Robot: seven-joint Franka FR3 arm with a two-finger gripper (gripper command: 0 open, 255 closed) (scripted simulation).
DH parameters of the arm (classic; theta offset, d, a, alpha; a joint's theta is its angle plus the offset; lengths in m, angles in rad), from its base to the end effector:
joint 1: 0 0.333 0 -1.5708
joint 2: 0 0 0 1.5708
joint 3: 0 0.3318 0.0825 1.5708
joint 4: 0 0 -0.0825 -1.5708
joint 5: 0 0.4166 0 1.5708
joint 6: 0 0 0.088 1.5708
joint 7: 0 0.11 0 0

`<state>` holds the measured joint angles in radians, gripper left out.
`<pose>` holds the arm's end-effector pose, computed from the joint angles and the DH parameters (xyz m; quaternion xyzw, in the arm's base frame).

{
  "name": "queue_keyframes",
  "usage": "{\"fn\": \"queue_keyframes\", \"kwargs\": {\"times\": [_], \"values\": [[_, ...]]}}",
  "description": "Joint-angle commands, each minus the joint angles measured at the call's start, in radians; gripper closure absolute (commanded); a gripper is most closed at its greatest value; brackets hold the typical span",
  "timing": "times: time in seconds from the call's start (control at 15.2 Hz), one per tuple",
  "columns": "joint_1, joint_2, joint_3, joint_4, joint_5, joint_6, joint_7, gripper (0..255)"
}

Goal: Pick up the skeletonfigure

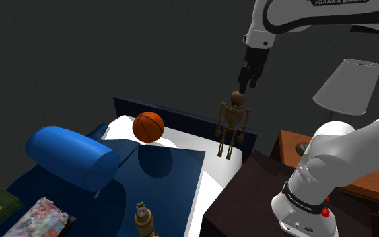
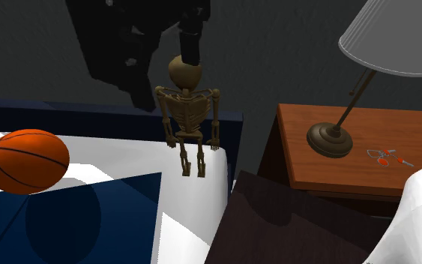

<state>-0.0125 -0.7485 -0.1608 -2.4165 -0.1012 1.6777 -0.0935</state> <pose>0.3403 -0.0802 0.5606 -0.9999 0.0134 -0.0024 0.0040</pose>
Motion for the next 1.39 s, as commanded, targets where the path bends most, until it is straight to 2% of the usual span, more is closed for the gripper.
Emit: {"fn": "queue_keyframes", "kwargs": {"times": [0.0,0.46,0.79,1.06,1.32], "values": [[-0.009,0.015,-0.043,-0.022,-0.018,0.042,-0.048,0],[-0.032,0.145,-0.214,-0.050,-0.066,0.212,-0.228,0],[-0.025,0.288,-0.341,-0.025,-0.058,0.334,-0.370,0],[-0.003,0.433,-0.445,0.020,-0.005,0.424,-0.506,0],[0.025,0.608,-0.543,0.090,0.112,0.496,-0.675,0]]}}
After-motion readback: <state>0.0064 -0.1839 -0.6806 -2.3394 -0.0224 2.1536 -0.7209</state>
